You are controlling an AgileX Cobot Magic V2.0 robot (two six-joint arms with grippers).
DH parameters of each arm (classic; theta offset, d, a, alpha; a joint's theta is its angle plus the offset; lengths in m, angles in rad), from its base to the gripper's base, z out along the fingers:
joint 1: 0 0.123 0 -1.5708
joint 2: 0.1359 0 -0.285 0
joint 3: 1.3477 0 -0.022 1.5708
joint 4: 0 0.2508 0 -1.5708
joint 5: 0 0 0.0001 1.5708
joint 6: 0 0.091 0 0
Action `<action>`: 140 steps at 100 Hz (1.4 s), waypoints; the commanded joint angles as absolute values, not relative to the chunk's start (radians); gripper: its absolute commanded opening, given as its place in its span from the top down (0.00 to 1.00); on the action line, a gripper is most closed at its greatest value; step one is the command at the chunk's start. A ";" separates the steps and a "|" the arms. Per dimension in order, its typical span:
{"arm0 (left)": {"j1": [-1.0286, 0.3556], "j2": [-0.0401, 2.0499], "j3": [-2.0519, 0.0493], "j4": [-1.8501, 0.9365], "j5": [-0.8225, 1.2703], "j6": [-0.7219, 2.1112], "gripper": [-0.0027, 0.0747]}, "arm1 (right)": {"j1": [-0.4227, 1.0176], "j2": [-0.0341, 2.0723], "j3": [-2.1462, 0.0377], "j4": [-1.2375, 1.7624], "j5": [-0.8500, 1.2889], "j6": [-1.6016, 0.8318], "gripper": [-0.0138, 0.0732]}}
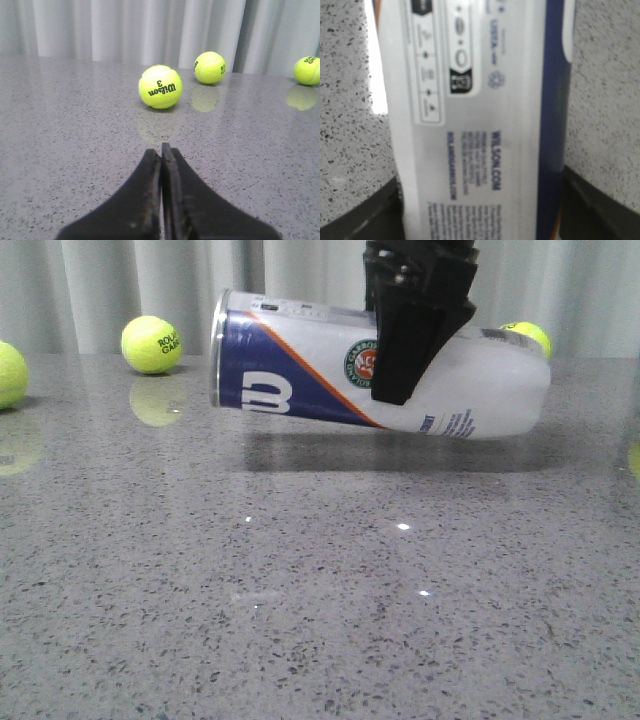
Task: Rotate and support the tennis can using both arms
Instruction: 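Grasp the can with the right gripper and drag it toward the center, then open the right gripper and lift it off the can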
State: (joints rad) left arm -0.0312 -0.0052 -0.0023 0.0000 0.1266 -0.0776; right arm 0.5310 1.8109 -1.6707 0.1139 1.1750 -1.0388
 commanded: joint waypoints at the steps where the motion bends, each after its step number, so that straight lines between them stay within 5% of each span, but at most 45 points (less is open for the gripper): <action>1: -0.030 -0.044 0.046 -0.006 0.049 -0.086 0.99 | 0.533 1.777 -1.706 0.123 1.148 -1.072 0.44; 38: -0.030 -0.044 0.046 -0.006 0.049 -0.086 0.99 | 0.533 1.826 -1.706 0.124 1.152 -1.072 0.42; 71: -0.030 -0.044 0.046 -0.006 0.049 -0.086 0.99 | 0.533 1.826 -1.706 0.124 1.161 -1.072 0.09; 140: -0.030 -0.044 0.046 -0.006 0.049 -0.086 0.99 | 0.533 1.796 -1.708 0.115 1.152 -1.072 0.09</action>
State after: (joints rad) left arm -0.0312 -0.0052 -0.0023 0.0000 0.1266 -0.0776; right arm 0.5310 1.8713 -1.6728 0.1139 1.1666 -1.0627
